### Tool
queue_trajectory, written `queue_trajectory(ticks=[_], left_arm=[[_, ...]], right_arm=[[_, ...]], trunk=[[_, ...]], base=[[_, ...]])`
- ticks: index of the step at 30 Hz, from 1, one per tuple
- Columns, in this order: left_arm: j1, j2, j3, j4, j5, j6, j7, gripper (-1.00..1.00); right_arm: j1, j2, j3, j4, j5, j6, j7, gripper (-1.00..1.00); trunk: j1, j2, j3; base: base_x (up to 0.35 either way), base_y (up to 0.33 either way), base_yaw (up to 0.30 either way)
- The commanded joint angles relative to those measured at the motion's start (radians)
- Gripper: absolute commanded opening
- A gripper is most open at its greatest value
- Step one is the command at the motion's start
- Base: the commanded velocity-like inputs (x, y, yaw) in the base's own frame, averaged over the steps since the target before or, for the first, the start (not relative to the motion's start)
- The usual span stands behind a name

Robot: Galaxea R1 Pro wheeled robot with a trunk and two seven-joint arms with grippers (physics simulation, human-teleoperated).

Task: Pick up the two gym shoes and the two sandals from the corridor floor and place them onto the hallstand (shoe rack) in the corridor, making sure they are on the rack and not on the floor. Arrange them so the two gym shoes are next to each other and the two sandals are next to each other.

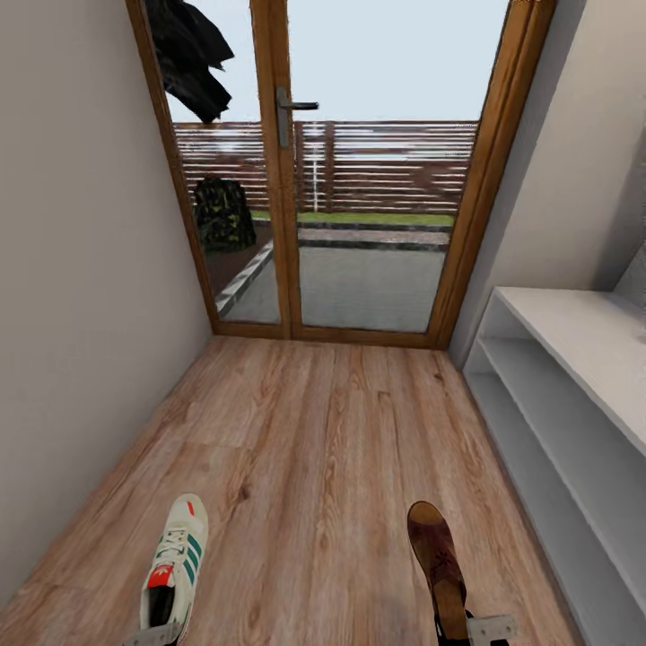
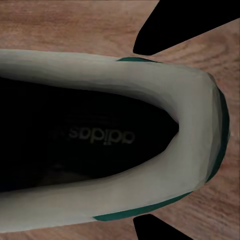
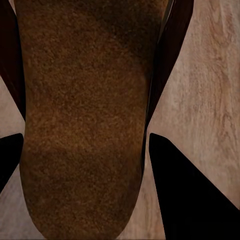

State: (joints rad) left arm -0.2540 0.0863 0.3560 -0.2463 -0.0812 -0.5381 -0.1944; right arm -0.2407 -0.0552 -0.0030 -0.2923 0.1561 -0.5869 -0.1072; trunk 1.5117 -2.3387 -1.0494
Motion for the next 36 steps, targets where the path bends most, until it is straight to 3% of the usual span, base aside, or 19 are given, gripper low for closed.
queue_trajectory(ticks=[1, 36], left_arm=[[-0.001, 0.000, 0.008, 0.001, -0.009, -0.003, -0.005, -1.00], [-0.001, 0.000, 0.009, 0.001, -0.009, -0.003, -0.005, -1.00]], right_arm=[[-0.001, 0.000, 0.000, 0.001, 0.008, -0.002, -0.008, -1.00], [0.000, 0.002, 0.000, 0.001, 0.008, -0.002, -0.008, -1.00]], trunk=[[0.000, 0.000, 0.000], [0.000, 0.000, 0.014]], base=[[0.204, 0.296, -0.225], [0.261, 0.219, -0.271]])
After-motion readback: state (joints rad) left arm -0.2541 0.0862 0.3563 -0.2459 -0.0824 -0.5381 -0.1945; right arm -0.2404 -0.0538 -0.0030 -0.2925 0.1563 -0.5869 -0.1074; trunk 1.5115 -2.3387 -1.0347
